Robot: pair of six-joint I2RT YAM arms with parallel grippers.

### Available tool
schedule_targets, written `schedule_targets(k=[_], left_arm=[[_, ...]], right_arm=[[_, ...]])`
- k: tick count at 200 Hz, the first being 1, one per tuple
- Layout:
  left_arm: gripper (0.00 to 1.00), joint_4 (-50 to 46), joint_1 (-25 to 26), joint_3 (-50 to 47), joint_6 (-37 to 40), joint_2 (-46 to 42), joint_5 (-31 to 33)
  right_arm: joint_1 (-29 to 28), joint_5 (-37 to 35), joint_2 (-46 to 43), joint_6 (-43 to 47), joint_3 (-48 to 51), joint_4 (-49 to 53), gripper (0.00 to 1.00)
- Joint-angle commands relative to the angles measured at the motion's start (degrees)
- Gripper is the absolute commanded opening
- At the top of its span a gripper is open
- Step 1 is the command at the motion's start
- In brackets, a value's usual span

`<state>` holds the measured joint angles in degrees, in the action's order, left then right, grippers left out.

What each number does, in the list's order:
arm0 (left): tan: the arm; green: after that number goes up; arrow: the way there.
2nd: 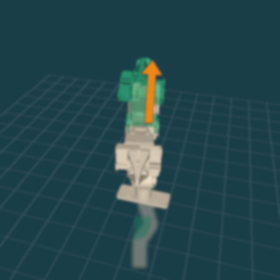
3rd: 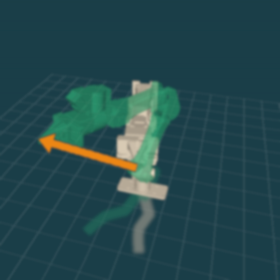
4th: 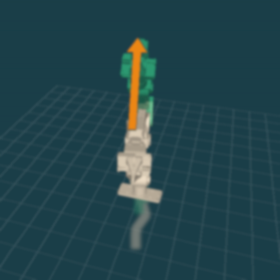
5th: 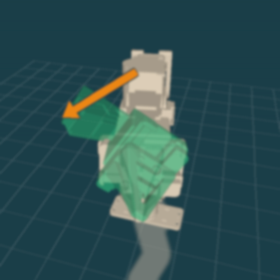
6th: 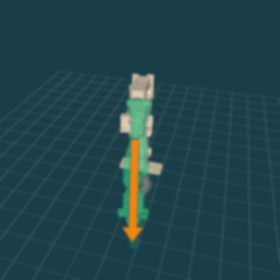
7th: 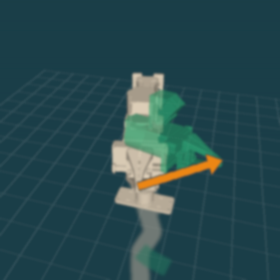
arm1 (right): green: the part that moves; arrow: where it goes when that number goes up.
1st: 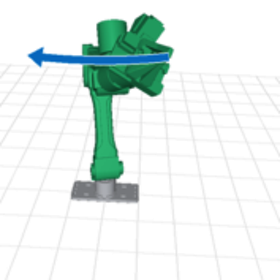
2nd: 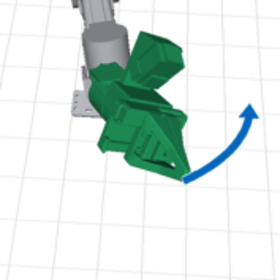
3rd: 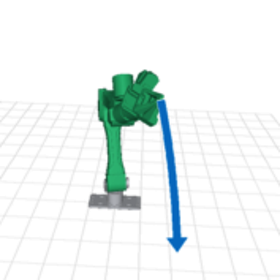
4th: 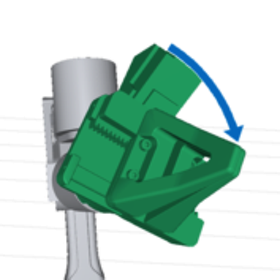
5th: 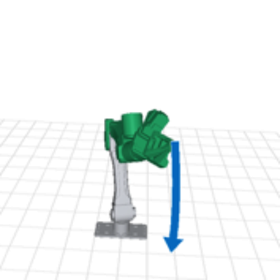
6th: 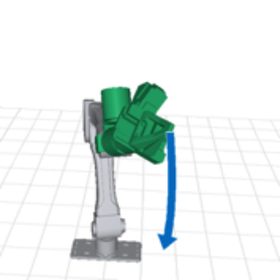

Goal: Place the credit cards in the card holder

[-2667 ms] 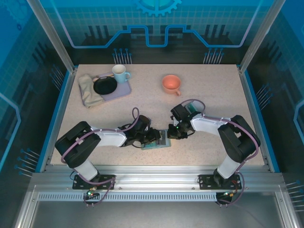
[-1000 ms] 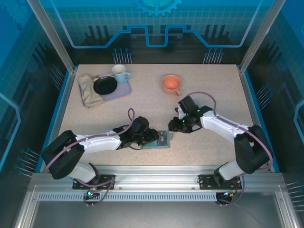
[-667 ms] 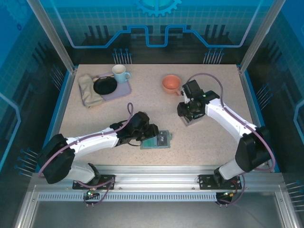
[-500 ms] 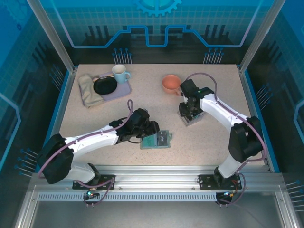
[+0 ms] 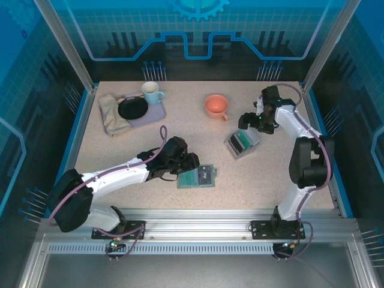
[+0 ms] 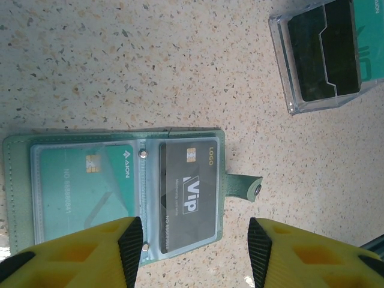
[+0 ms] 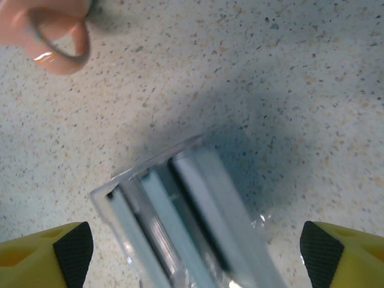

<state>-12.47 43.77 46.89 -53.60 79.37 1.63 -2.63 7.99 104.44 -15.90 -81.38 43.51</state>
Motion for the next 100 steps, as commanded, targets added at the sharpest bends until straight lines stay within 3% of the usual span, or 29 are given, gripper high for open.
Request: schedule_targets(k=[1, 51, 100], left_arm=[[0.54, -1.51, -0.65, 1.02, 1.47, -1.04, -0.84], [0.54, -1.72, -1.0, 1.08, 1.27, -0.89, -0.93], [0.54, -1.87, -1.03, 1.18, 1.3, -1.02, -1.17]], right_arm=[[2.03, 8.57, 2.42, -1.65, -0.58, -0.7, 0.93], [2.18, 21.33, 3.47, -1.65, 2.46, -2.79, 0.91], [-0.43, 24.29, -1.04, -3.17, 8.15, -3.91, 0.89]])
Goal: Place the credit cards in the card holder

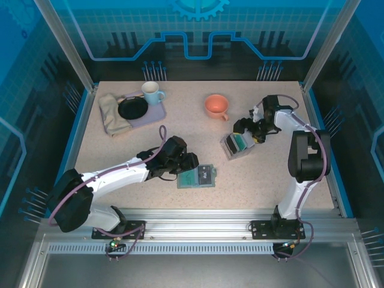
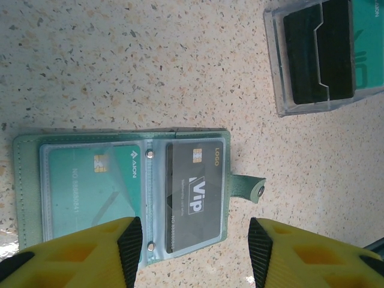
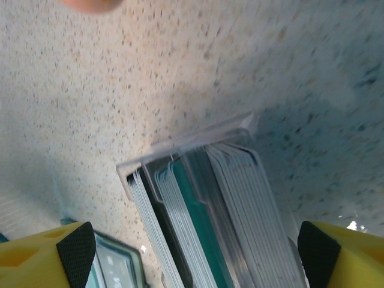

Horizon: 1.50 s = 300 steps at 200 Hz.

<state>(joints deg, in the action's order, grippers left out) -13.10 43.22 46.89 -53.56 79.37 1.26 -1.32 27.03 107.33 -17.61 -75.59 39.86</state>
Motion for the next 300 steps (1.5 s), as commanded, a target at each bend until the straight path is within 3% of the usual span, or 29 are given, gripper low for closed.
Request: schedule_targets(k=[1, 20, 32, 63, 79, 105, 137, 168, 194, 204, 233, 300], left_arm=[[0.54, -1.23, -0.5, 1.23, 1.26, -1.04, -0.81], [0.54, -1.22, -0.44, 1.31, 1.27, -1.06, -0.83], [0.54, -1.19, -0.42, 1.4, 1.26, -1.03, -0.85], [0.54, -1.48, -0.46, 1.54, 1.5, -1.22, -0.49], [0.54, -1.8, -0.63, 1.62, 1.59, -1.32, -0.42], [0.55, -1.78, -0.91, 1.53, 1.65, -1.24, -0.2], [0.69, -1.49, -1.3, 1.22, 1.31, -1.66, -0.24], [0.83, -1.92, -1.52, 0.46, 1.07, -3.09, 0.32], [0.89, -1.93, -1.94, -0.71, 0.62, -4.43, 0.81], [0.96, -2.0, -2.16, -1.15, 0.55, -4.83, 0.92], [0.96, -2.28, -2.53, -2.22, 0.13, -6.13, 1.61], [0.99, -1.66, -3.68, -4.21, -0.47, -8.01, 2.12]], right_arm=[[-1.84, 5.37, -4.04, -1.51, 2.46, -0.28, 0.89], [-3.4, 4.82, -6.09, -1.55, 4.07, -0.11, 0.89], [-4.27, 0.39, -7.83, -1.72, 4.64, 0.83, 0.89], [-5.9, -24.6, -13.96, -3.01, 4.19, 5.92, 0.92], [-8.04, -31.45, -17.63, -2.42, 3.47, 7.07, 0.92], [-15.09, -33.19, -19.65, 0.16, 1.27, 8.05, 0.85], [-25.23, -39.76, -14.91, 0.65, -1.74, 9.4, 0.7], [-30.35, -46.17, -8.14, -1.14, -4.18, 10.43, 0.59], [-32.35, -50.02, -3.67, -2.21, -5.79, 11.29, 0.53], [-32.68, -51.18, -2.35, -2.45, -6.18, 11.46, 0.52], [-33.2, -51.67, 0.52, -1.91, -7.28, 11.19, 0.46], [-34.85, -56.69, 5.82, -1.75, -9.5, 11.99, 0.47]])
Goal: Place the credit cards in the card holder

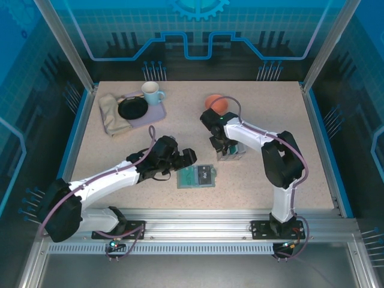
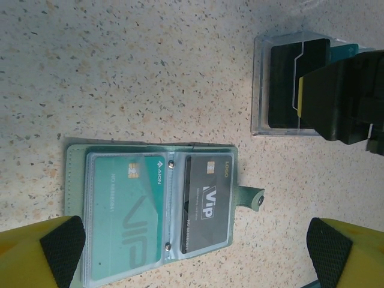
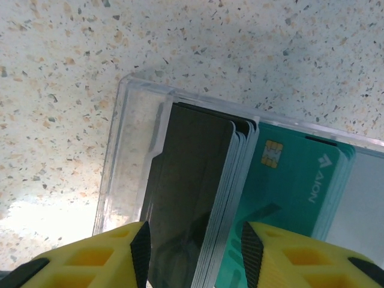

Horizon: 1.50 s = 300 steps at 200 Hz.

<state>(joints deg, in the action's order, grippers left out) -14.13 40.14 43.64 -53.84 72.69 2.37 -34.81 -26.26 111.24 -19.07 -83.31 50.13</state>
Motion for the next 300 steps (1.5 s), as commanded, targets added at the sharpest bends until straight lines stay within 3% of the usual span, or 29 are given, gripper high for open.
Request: schedule_targets(k=[1, 68, 149, 230, 266, 281, 300], left_arm=[[0.99, -0.63, -0.59, -0.98, -0.15, -1.32, 0.99], [0.99, -0.46, -1.16, -0.85, -0.03, -0.88, 0.35], [0.99, -0.7, -1.25, -1.05, -0.28, -0.88, 0.1], [0.99, -0.9, -1.32, -0.84, -0.25, -0.62, -0.19], [0.99, 1.47, -2.42, -0.63, -0.04, 0.13, -4.26], [0.98, 4.43, -3.93, -1.22, -0.77, 0.59, -8.33], [0.97, 12.99, -7.0, -3.49, -4.05, 1.82, -16.7]], right_arm=[[-1.38, -3.55, 1.94, -0.32, -1.78, 1.72, 0.47], [-2.28, -11.16, 0.81, -0.35, -1.93, 3.2, 0.43], [-2.1, -8.74, -0.05, 0.31, -1.35, 3.26, 0.16], [-2.04, -7.48, -5.45, -0.24, -1.11, 4.88, 0.07], [-1.94, -1.07, -11.81, -2.08, -0.54, 6.31, 0.01], [-1.43, 5.95, -16.59, -4.07, 1.14, 4.34, 0.0], [0.93, 21.1, -23.71, -8.18, 5.89, -2.39, 0.0]])
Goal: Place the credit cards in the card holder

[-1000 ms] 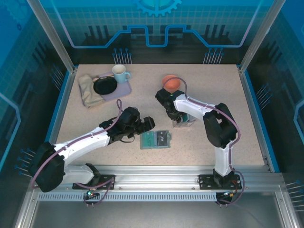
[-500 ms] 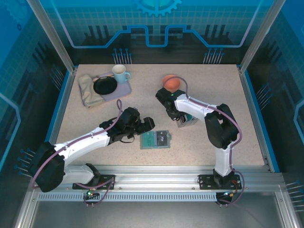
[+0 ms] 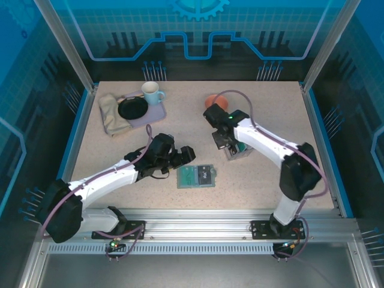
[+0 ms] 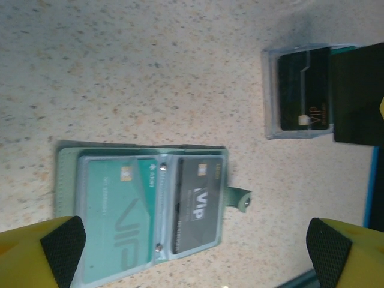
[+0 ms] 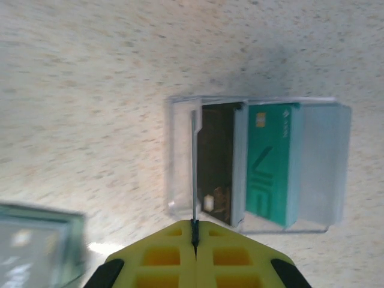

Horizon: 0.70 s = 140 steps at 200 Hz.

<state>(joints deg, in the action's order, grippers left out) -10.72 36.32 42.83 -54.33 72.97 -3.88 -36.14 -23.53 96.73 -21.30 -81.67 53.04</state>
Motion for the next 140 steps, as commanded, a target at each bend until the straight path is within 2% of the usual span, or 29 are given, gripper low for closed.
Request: schedule_targets(k=[1, 19, 39, 92, 140], left_arm=[[0.96, 10.15, -3.44, -2.8, -3.85, 1.53, -10.84], [0.94, 18.71, -5.58, -4.82, -7.71, 2.66, -16.59], [0.9, 23.6, -6.44, -3.86, -9.08, 3.7, -20.86], [0.86, 40.91, -7.0, -3.46, -15.19, 8.29, -29.24], [0.59, 42.89, -7.02, -2.08, -16.05, 8.16, -29.23]], right_arm=[[2.46, 18.88, -9.55, -5.95, 4.64, -6.32, 0.0], [6.38, 36.07, -15.7, -12.93, 12.37, -17.81, 0.0], [9.31, 47.15, -19.31, -21.1, 18.97, -28.44, 0.01], [13.17, 59.52, -21.32, -29.05, 24.46, -38.52, 0.01], [14.95, 64.21, -20.99, -32.61, 27.14, -43.81, 0.02]])
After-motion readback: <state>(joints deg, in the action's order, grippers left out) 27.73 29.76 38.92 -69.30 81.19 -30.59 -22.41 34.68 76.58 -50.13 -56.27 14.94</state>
